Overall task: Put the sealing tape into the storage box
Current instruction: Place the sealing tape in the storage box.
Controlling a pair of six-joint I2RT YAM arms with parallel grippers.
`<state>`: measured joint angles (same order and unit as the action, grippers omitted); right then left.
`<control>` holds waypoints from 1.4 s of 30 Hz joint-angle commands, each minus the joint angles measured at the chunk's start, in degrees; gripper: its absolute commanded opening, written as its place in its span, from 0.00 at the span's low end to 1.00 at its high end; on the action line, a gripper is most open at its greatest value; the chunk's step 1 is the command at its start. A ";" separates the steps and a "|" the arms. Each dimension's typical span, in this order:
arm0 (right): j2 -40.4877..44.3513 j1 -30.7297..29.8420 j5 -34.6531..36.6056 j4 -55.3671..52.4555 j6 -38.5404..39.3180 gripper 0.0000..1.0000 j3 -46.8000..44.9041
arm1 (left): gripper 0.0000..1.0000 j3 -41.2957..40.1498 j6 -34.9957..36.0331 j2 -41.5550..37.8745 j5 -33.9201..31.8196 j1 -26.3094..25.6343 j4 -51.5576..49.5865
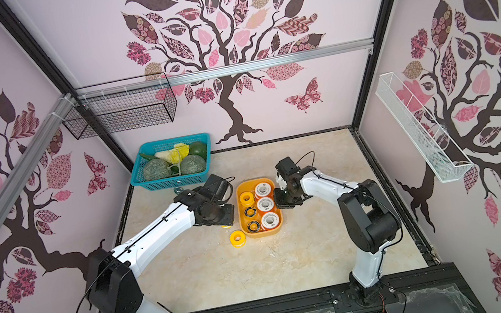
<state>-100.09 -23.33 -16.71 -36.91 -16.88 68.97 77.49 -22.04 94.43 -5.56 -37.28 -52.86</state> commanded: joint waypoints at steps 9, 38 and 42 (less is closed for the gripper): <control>2.59 -0.17 0.27 -0.15 0.14 0.16 2.32 | 0.59 10.96 2.88 8.17 3.26 -0.16 -1.20; 2.17 -0.20 0.19 -0.06 0.34 0.16 2.31 | 0.59 23.70 5.32 23.96 2.88 -1.92 -3.30; 2.10 -0.19 0.09 -0.13 0.36 0.16 2.34 | 0.59 25.02 5.56 25.09 2.66 -1.93 -4.28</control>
<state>-100.09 -23.33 -16.71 -36.88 -16.88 68.97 100.44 -17.43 118.56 -2.17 -39.27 -56.27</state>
